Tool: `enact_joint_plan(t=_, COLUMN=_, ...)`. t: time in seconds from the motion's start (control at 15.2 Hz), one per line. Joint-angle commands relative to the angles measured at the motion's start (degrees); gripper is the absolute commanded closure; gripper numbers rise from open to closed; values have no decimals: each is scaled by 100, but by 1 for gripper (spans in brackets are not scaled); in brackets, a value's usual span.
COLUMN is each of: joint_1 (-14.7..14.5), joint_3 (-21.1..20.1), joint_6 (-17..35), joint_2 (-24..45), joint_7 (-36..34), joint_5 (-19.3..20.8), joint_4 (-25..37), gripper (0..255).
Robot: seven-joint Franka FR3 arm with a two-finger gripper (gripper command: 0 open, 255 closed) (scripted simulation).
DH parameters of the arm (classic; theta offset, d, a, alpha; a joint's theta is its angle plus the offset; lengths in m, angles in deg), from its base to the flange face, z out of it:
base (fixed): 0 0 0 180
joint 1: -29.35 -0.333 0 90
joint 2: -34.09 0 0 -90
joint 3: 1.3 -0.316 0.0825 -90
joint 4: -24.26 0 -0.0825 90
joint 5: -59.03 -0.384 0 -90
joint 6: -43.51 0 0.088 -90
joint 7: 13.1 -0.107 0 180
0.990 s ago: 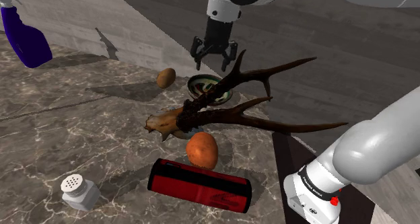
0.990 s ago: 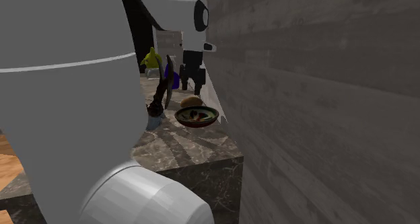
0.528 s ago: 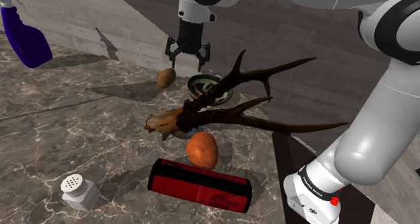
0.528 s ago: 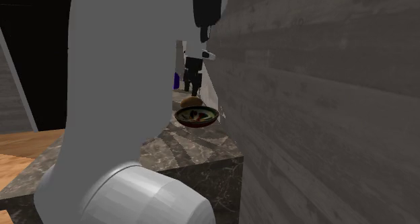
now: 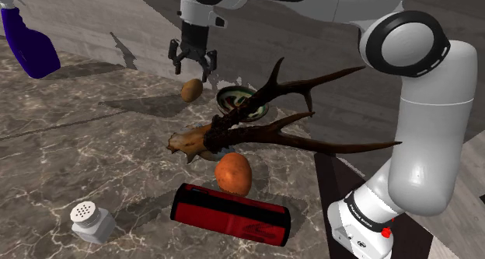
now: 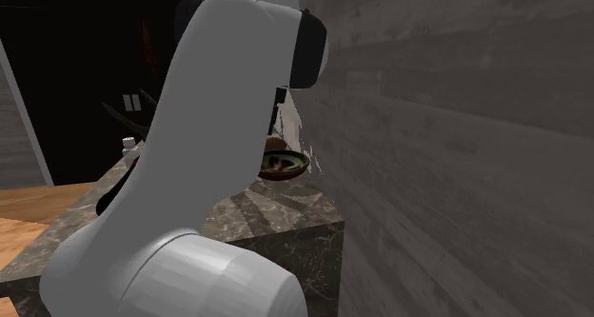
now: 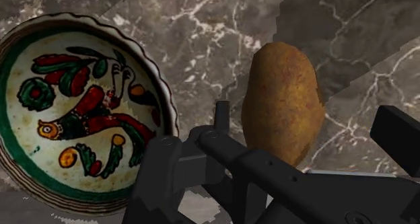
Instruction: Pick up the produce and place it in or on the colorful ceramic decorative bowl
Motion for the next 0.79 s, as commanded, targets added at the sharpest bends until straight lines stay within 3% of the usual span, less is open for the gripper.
enact_joint_plan(t=0.0, joint_1=139, joint_3=-70, joint_6=161, joint_2=205, joint_7=917, joint_5=101, joint_4=-86, gripper=0)
enact_joint_plan(t=0.33, joint_1=313, joint_3=-311, joint_6=521, joint_2=230, joint_7=847, joint_5=232, joint_4=-462, gripper=0)
enact_joint_plan(t=0.73, joint_1=333, joint_3=-340, joint_6=521, joint_2=235, joint_7=838, joint_5=249, joint_4=-462, gripper=0)
